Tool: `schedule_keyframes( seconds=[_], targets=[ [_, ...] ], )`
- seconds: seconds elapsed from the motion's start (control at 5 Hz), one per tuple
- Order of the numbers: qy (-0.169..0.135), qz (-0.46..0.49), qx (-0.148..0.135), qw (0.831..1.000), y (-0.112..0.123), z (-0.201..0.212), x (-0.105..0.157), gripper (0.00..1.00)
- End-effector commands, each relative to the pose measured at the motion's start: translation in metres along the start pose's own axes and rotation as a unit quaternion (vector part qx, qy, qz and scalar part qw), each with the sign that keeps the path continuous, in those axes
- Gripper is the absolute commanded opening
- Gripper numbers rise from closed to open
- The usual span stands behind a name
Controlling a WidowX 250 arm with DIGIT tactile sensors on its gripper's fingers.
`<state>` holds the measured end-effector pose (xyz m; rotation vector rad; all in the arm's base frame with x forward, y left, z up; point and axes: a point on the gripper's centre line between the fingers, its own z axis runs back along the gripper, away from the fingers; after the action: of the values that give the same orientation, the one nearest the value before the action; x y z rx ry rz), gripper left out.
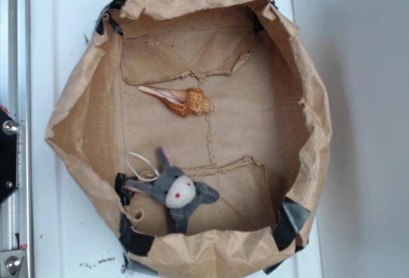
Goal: Grab the shell.
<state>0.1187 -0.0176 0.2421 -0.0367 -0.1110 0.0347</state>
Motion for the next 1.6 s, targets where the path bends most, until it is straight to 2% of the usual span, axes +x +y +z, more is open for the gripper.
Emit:
schedule_keyframes(
  seconds=[0.0, 0.2, 0.4, 0.6, 0.8, 1.0, 1.2, 1.4],
  targets=[
    [0.0, 0.0, 0.0, 1.0, 0.0, 0.0, 0.0, 1.0],
    [-0.042, 0.034, -0.005, 0.999, 0.003, 0.004, 0.042, 1.0],
    [-0.064, 0.03, -0.007, 0.998, 0.005, -0.001, 0.056, 1.0],
    [-0.093, -0.003, -0.016, 0.996, 0.016, -0.017, 0.08, 1.0],
    [-0.131, -0.052, 0.004, 0.99, 0.03, -0.041, 0.106, 1.0],
    [-0.13, -0.095, 0.0, 0.987, 0.035, -0.064, 0.126, 1.0],
    [-0.113, -0.113, -0.001, 0.987, 0.034, -0.091, 0.14, 1.0],
    [-0.091, -0.116, -0.007, 0.989, 0.043, -0.114, 0.152, 1.0]
  ],
)
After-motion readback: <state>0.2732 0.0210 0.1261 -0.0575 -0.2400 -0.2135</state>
